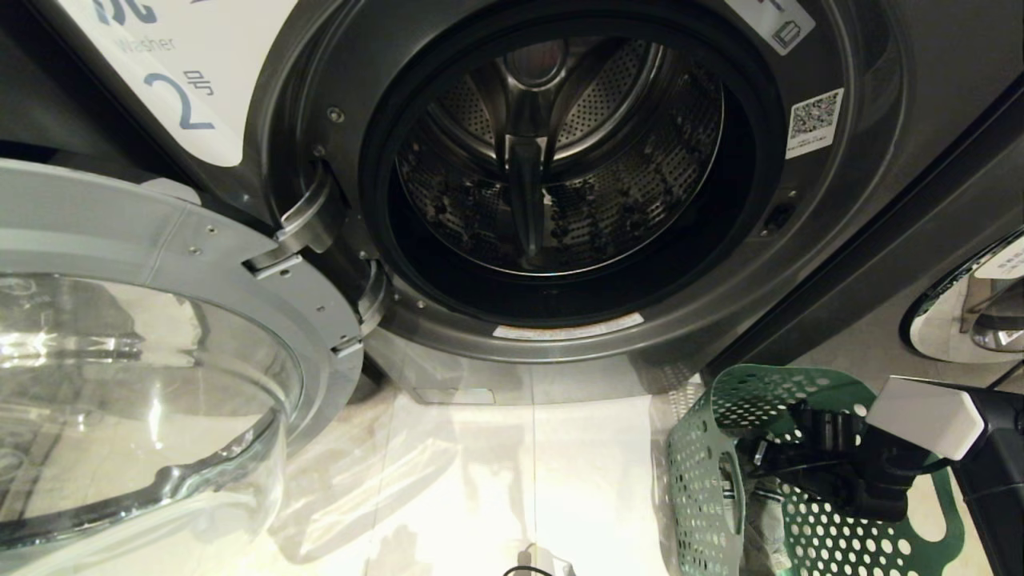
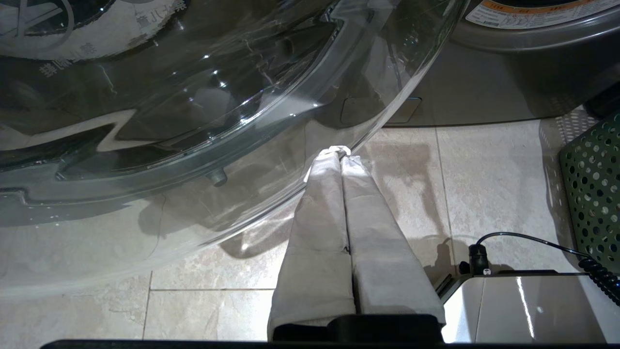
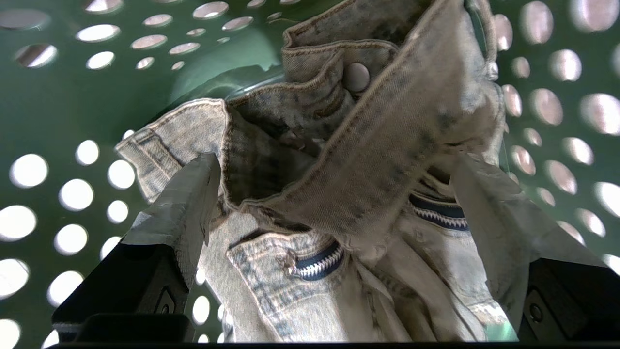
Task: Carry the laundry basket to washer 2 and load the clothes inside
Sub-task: Place the clothes into the washing machine
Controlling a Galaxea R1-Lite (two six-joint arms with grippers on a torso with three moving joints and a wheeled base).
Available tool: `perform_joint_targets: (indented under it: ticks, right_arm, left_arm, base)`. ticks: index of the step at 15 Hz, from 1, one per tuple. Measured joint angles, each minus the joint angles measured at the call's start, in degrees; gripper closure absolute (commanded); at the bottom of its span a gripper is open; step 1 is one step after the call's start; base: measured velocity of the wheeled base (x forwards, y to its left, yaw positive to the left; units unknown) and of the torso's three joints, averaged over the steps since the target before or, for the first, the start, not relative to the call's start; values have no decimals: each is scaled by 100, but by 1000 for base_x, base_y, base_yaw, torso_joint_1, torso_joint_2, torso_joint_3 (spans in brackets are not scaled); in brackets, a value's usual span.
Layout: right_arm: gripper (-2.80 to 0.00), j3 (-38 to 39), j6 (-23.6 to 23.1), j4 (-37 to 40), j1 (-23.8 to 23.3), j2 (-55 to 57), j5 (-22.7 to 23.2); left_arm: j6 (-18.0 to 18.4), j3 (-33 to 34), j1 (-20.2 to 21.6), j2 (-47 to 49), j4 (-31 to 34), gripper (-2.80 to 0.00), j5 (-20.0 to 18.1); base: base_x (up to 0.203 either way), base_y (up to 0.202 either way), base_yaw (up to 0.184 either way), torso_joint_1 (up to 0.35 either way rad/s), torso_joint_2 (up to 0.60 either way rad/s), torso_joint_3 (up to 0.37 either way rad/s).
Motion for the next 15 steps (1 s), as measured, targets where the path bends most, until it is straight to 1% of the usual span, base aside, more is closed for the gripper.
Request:
perform_joint_targets:
  ticks: [4, 7, 12, 13, 15]
  right_arm:
    - [-280, -370, 9, 20, 28, 345, -449]
    - [-280, -445, -24, 76, 28, 481, -535]
    - [-280, -523, 0, 567, 28, 529, -765]
    - [0, -535, 7, 579, 28, 531, -865]
    - [0, -541, 16, 589, 26, 528, -965]
  left_arm:
    - [0, 1, 0, 0, 0, 0, 0]
    - [0, -1, 0, 0, 0, 0, 0]
    - [-2, 0, 0, 0, 0, 0, 0]
    - [-2, -2, 0, 0, 0, 0, 0]
    - [0, -2, 0, 0, 0, 0, 0]
  base:
    - [0, 0, 0, 0, 0, 0]
    - [0, 0, 0, 0, 0, 0]
    - [0, 0, 0, 0, 0, 0]
    - [0, 0, 0, 0, 0, 0]
    - [0, 0, 0, 0, 0, 0]
